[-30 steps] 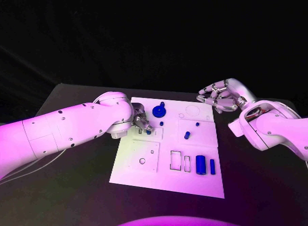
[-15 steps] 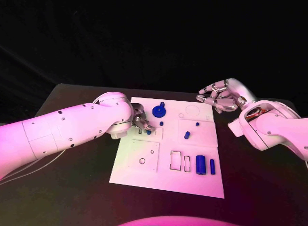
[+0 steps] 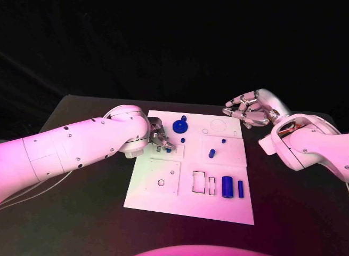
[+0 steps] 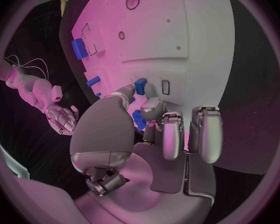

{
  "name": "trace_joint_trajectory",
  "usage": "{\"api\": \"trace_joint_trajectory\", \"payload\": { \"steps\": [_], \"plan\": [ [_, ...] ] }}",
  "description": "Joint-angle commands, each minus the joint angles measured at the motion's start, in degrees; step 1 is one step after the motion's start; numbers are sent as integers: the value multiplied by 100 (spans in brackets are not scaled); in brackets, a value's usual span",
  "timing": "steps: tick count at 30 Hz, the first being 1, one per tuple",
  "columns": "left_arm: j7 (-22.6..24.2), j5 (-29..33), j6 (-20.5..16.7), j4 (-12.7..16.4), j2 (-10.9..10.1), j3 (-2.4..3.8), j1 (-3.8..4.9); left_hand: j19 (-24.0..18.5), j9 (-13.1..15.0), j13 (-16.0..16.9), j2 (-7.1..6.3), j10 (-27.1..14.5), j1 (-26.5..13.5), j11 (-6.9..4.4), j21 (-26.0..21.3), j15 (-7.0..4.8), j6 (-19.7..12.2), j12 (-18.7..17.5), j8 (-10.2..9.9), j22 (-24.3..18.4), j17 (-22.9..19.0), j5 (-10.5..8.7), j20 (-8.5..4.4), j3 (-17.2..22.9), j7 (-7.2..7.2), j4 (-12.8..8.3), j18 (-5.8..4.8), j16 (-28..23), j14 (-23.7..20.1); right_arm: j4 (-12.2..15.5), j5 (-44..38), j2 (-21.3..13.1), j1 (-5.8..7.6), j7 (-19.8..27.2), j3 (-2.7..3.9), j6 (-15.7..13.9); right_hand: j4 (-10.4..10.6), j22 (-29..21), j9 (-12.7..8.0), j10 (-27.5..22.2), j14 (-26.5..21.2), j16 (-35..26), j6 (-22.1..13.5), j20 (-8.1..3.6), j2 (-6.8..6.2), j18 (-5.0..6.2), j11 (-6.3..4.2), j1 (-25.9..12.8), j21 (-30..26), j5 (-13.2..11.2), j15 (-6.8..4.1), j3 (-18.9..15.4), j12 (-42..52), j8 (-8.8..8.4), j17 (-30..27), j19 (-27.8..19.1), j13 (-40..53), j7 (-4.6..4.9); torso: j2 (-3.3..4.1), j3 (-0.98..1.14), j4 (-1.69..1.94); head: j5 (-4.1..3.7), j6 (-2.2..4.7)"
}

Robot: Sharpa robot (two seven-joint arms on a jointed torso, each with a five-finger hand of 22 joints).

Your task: Assemble the parts on the task board

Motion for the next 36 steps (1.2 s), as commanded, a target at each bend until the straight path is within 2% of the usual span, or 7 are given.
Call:
{"api": "trace_joint_trajectory", "payload": {
  "steps": [1,11,15,20,26,31,36],
  "plan": [
    [-209,19,-124,50,-13,6,-1,210,7,-6,57,-43,-20,6,23,-18,20,33,-31,996,1510,14,-23,-45,29,2,-95,37,603,-7,30,3,-5,14,-1,7,8,-2,7,-36,22,-18,-47,22,-16,86,1,-60,-20,29,3,-34,22,38,5,38,-4,4,-1,-1,0,-4,5],
    [-231,70,-330,176,-110,84,7,203,7,-17,85,-53,-38,10,18,-16,17,33,-43,987,1510,16,-23,-158,34,5,-93,37,603,-46,67,17,-8,8,-2,11,4,-4,8,-38,23,-20,-46,22,-19,87,1,-55,-28,10,2,-46,22,41,7,38,-9,3,-1,2,-2,-9,19],
    [-239,73,-317,253,-219,129,58,164,-3,-123,103,-115,-8,23,-6,-7,-29,-57,-81,938,1510,21,-24,-229,50,-2,-80,37,603,-53,71,13,-8,4,-3,15,4,1,9,-44,22,-24,-46,21,-19,85,0,-54,-20,4,2,-49,13,42,3,42,-19,3,-10,4,3,-15,32],
    [-233,105,-76,227,-332,267,181,35,-103,-455,132,-327,220,99,-89,53,-188,-347,-283,777,1470,26,-17,-327,137,-8,-40,10,590,-65,73,4,-8,-5,-4,18,3,8,8,-48,22,-29,-50,21,-18,83,0,-52,-8,-1,2,-52,7,41,1,47,-28,3,-8,10,9,-19,61],
    [-122,213,-32,-228,-274,334,411,-401,-382,-1521,101,-986,468,270,-387,205,-383,-1362,-700,238,1056,26,29,-427,330,-1,92,-292,452,-81,74,7,-9,-17,-4,30,1,12,6,-47,24,-24,-60,21,-17,82,1,-47,-2,-6,1,-57,9,36,8,51,-28,5,-13,9,9,-3,117],
    [11,170,-239,-629,-161,341,462,-433,-754,-1835,81,-1112,552,376,-442,295,-573,-1618,-1110,181,996,23,80,-514,456,-3,103,-342,439,-84,74,14,-9,-21,-6,31,1,13,6,-47,24,-26,-60,21,-16,82,0,-46,-1,-6,1,-57,9,36,6,52,-28,5,-1,-2,-4,8,151],
    [79,51,-237,-931,-51,332,478,-375,-895,-1785,71,-1043,570,400,-415,314,-591,-1536,-1232,242,1047,22,97,-585,489,1,88,-304,460,-88,74,19,-10,-25,-8,32,1,13,6,-47,24,-26,-60,21,-16,82,0,-46,-1,-6,1,-57,9,36,6,52,-28,5,-3,-4,11,10,153]
  ]
}}
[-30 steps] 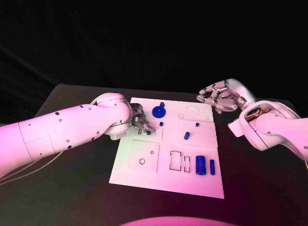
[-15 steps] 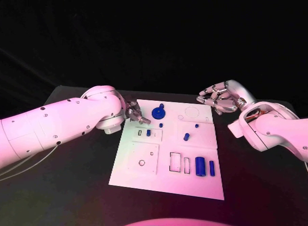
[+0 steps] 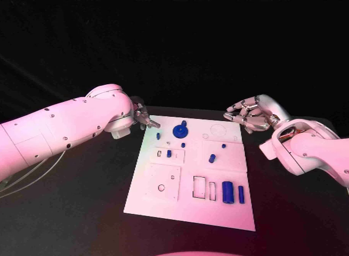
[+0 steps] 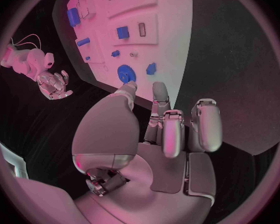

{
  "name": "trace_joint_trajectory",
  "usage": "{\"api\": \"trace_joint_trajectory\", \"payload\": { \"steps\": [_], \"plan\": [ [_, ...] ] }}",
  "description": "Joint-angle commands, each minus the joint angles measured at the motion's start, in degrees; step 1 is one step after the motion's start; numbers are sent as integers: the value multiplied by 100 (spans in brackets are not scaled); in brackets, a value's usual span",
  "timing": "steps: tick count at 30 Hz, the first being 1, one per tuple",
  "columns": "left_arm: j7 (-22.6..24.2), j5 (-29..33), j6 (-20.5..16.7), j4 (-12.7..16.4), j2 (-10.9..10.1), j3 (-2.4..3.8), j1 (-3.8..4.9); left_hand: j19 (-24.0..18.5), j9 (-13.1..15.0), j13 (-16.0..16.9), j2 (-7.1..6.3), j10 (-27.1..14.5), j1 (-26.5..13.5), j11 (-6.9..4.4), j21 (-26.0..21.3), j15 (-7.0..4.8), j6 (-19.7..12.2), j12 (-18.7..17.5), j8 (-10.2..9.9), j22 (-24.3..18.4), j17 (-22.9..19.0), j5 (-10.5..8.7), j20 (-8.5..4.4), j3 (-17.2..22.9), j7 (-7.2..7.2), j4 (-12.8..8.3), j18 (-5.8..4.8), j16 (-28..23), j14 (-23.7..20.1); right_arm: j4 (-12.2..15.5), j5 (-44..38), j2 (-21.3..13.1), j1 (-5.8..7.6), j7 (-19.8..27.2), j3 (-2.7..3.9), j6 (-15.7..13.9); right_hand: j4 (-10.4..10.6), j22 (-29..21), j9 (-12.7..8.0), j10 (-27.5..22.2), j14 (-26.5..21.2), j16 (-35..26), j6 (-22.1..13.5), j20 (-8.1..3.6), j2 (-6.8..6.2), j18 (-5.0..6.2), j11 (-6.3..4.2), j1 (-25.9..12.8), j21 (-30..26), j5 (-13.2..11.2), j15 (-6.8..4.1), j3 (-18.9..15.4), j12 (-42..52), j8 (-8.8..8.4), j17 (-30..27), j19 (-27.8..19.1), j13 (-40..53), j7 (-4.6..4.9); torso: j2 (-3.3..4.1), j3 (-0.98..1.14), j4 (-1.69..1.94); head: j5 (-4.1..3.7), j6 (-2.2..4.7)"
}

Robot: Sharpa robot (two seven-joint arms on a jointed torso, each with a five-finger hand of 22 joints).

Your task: Assemble the parts on the task board

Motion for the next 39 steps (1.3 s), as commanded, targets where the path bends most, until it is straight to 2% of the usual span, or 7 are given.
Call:
{"api": "trace_joint_trajectory", "payload": {
  "steps": [1,6,10,14,20,33,39],
  "plan": [
    [90,-85,-23,-157,81,-11,18,68,-46,102,-6,80,52,32,23,49,-20,122,-46,272,1063,22,22,-50,13,8,80,39,465,-1,-15,11,-5,-8,-2,31,2,7,4,-47,24,-26,-44,1,-16,83,1,-47,-2,-5,1,-25,9,14,8,32,-8,-10,2,-2,9,9,5],
    [130,-129,94,-386,230,-82,15,118,-119,172,13,149,25,46,54,59,10,215,-92,329,1109,19,29,-109,30,15,67,75,483,-12,-15,33,-12,-5,-3,33,2,7,4,-47,24,-26,-44,1,-16,83,1,-47,-2,-5,1,-25,9,14,8,32,-8,-10,18,-13,2,23,8],
    [169,-138,134,-537,346,-139,3,130,-241,169,62,179,-147,61,54,71,93,258,-153,336,1107,12,42,-414,36,16,65,75,484,-42,-17,46,-18,-9,-3,24,2,6,3,-47,25,-26,-48,0,-4,83,0,-40,-5,5,1,-26,8,13,11,33,-12,-10,23,-19,-10,26,7],
    [198,-114,167,-619,418,-172,-8,165,-309,212,129,213,-190,55,75,72,137,325,-184,380,1139,12,44,-604,36,16,56,100,494,-54,-17,55,-21,-11,-3,20,2,6,3,-47,25,-26,-48,0,-4,83,0,-40,-5,5,1,-26,8,13,11,33,-12,-10,21,-8,-11,27,2],
    [223,-55,201,-662,490,-190,-16,208,-355,296,196,266,-205,51,104,69,172,422,-203,434,1184,15,44,-716,30,17,43,134,508,-64,-18,73,-27,-11,-3,19,3,6,3,-46,25,-32,-50,0,8,83,1,-34,-9,14,1,-25,10,13,8,34,-13,-10,18,-7,1,35,-16],
    [195,-1,544,-671,550,-207,-44,326,-428,522,416,418,-52,-18,190,15,407,684,-160,591,1329,22,26,-839,-52,4,6,242,551,-86,-18,115,-90,-1,-3,22,5,3,3,-47,26,-31,-52,0,18,85,1,-31,-17,21,1,-26,9,13,10,33,-15,-10,12,-4,-2,58,-38],
    [193,9,622,-685,574,-212,-57,359,-446,566,459,447,28,-34,213,1,454,733,-155,635,1361,23,18,-835,-68,-1,-4,265,560,-86,-19,120,-102,1,-3,22,5,3,3,-47,26,-31,-52,0,18,85,1,-31,-17,21,1,-26,9,13,10,33,-15,-10,15,-5,-6,59,-43]
  ]
}}
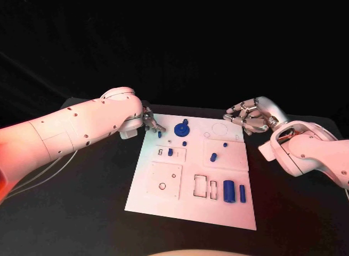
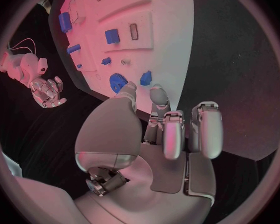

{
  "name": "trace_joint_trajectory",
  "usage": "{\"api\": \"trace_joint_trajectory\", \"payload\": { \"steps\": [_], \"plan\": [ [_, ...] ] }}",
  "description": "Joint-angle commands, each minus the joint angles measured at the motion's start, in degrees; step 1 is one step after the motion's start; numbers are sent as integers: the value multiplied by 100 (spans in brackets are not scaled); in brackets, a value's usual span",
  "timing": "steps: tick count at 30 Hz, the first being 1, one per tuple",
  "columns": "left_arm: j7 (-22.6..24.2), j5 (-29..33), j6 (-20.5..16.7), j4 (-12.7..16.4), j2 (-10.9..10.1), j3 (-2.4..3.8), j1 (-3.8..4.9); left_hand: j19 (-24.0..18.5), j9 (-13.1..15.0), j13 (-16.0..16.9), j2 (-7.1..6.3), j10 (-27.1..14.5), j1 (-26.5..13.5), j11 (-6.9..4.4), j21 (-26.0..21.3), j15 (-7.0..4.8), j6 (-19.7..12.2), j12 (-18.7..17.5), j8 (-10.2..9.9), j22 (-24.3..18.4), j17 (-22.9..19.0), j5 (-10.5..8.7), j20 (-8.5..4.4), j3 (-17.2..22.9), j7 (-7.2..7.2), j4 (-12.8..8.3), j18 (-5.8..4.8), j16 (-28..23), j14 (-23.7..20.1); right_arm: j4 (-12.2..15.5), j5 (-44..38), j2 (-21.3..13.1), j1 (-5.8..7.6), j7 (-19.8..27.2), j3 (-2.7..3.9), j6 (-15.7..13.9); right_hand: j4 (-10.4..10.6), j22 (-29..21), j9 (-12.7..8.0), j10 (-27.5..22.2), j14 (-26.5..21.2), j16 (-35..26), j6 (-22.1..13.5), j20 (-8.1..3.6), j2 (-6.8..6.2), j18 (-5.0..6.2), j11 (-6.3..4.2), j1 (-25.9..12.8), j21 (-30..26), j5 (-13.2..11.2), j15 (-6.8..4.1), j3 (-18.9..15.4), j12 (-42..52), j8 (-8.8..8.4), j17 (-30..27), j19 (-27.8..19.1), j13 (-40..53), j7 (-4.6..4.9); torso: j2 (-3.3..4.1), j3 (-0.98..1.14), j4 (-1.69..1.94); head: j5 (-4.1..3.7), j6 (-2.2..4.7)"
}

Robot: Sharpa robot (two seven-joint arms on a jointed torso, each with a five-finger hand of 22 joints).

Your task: Assemble the parts on the task board

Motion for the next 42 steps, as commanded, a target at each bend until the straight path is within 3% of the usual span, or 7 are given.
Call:
{"api": "trace_joint_trajectory", "payload": {
  "steps": [1,12,26,42],
  "plan": [
    [46,55,236,-2,28,0,-5,39,-10,7,33,48,44,-3,38,-41,49,28,24,643,1368,23,2,-29,-10,0,-6,28,561,2,-24,6,-8,15,0,22,5,4,5,-46,26,-32,-33,0,18,84,1,-32,-17,21,1,-26,9,13,6,33,-8,12,4,-1,-3,6,-6],
    [50,83,180,-15,46,-2,-10,55,-17,49,58,73,86,-12,50,-49,92,69,36,665,1379,22,-3,-32,-20,-1,-11,36,564,4,-24,10,-10,17,0,23,5,4,5,-46,26,-32,-33,0,18,84,1,-32,-17,21,1,-26,9,13,6,33,-8,12,-3,0,4,-4,-19],
    [37,148,138,-32,56,-3,-10,62,-76,35,291,74,465,-33,58,-69,125,71,11,683,1384,29,-20,98,-38,-35,-13,41,565,12,-24,14,-11,18,0,26,7,3,5,-45,27,-37,-36,0,36,85,1,-28,-23,35,1,-30,12,13,5,35,-9,13,-1,-1,3,0,-19],
    [32,187,147,-64,67,-3,-10,69,-97,38,334,77,649,-41,64,-75,137,76,5,697,1392,31,-24,163,-45,-45,-16,47,567,24,-24,11,-11,16,0,27,7,3,5,-45,27,-37,-36,0,36,85,1,-28,-23,35,1,-30,12,13,5,35,-9,13,-3,-2,2,4,-27]
  ]
}}
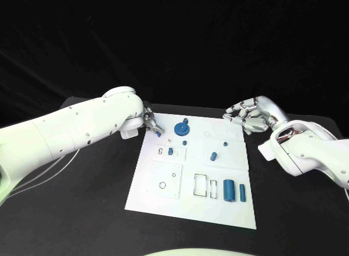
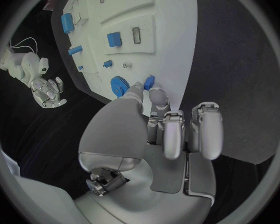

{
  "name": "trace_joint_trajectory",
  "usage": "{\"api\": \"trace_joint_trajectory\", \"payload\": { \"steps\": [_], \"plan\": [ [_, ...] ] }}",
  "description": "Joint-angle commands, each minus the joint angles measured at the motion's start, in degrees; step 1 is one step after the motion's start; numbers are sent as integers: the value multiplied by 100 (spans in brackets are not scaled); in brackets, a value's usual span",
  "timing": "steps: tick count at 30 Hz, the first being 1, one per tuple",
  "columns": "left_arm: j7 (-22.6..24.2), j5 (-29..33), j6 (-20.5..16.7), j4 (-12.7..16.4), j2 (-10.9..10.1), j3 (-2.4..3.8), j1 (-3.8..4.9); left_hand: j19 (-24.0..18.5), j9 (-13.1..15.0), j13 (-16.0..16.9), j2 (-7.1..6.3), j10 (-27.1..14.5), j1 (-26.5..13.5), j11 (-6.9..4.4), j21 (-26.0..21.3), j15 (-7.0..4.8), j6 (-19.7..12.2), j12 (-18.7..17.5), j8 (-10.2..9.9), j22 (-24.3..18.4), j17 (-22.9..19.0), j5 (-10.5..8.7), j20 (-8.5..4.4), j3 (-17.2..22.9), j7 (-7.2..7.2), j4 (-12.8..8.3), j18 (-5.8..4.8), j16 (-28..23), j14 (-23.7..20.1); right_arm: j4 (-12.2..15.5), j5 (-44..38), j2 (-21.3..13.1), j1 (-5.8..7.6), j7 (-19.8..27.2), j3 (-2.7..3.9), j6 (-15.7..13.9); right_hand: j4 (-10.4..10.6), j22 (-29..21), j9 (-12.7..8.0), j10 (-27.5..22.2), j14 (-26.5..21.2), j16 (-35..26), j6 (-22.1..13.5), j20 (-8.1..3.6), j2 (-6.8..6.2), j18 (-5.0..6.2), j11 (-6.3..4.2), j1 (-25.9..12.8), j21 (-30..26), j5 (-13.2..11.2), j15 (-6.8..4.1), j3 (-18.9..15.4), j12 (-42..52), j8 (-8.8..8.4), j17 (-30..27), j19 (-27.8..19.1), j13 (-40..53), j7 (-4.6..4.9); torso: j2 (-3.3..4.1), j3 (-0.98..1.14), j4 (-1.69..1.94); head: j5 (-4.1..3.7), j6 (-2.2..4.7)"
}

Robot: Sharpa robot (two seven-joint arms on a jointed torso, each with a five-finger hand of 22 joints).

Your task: Assemble the parts on the task board

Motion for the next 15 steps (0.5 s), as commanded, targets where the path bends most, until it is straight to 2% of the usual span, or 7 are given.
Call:
{"api": "trace_joint_trajectory", "payload": {
  "steps": [1,6,8,11,13,15],
  "plan": [
    [33,59,42,-2,20,2,1,47,-11,3,14,17,98,-23,19,-34,46,9,5,697,1392,31,-3,59,5,-1,-15,25,567,11,-25,2,-3,15,0,27,7,4,6,-45,27,-37,-37,0,36,85,1,-28,-24,35,1,-31,12,14,8,35,-9,14,0,0,0,2,-2],
    [38,80,33,-7,21,1,1,45,-39,-25,146,-4,459,-44,18,-58,27,-23,-15,699,1384,51,-9,307,-15,-74,-15,20,565,13,-25,0,-3,15,0,28,7,11,7,-40,30,-28,-37,0,43,83,1,-26,-14,44,1,-34,21,15,20,41,-3,14,-2,-1,1,7,-1],
    [42,102,39,-10,20,1,1,44,-50,-43,214,-25,747,-69,18,-80,2,-51,-29,701,1383,78,-13,531,-40,-203,-15,19,564,14,-25,-3,-3,15,0,29,7,11,7,-40,30,-28,-37,0,43,83,1,-26,-13,44,1,-34,21,15,21,41,-3,14,-1,-1,1,6,-3],
    [45,130,44,-14,18,1,1,44,-57,-85,222,-58,1087,-64,18,-87,-43,-116,-41,704,1380,95,-24,937,-23,-370,-15,17,563,14,-26,-6,-3,14,0,29,7,11,7,-40,30,-28,-37,0,43,83,1,-26,-13,44,1,-34,21,15,21,41,-3,14,0,0,2,7,-5],
    [49,142,37,-15,15,1,1,45,-49,-113,152,-62,1232,-38,20,-66,-70,-157,-34,709,1378,104,-34,1291,9,-459,-16,16,563,13,-26,-6,-3,14,0,29,7,11,7,-40,30,-28,-37,0,43,83,1,-26,-13,44,1,-34,21,15,21,41,-3,14,-2,0,2,9,-5],
    [53,160,19,-10,8,1,1,43,-25,-144,-44,-36,1240,19,22,-36,-74,-193,-1,715,1373,102,-41,1889,48,-505,-16,13,561,13,-26,-6,-3,15,0,30,7,14,7,-34,33,-21,-37,0,47,82,1,-24,-9,50,1,-36,29,15,29,44,4,14,-5,-1,1,10,-8]
  ]
}}
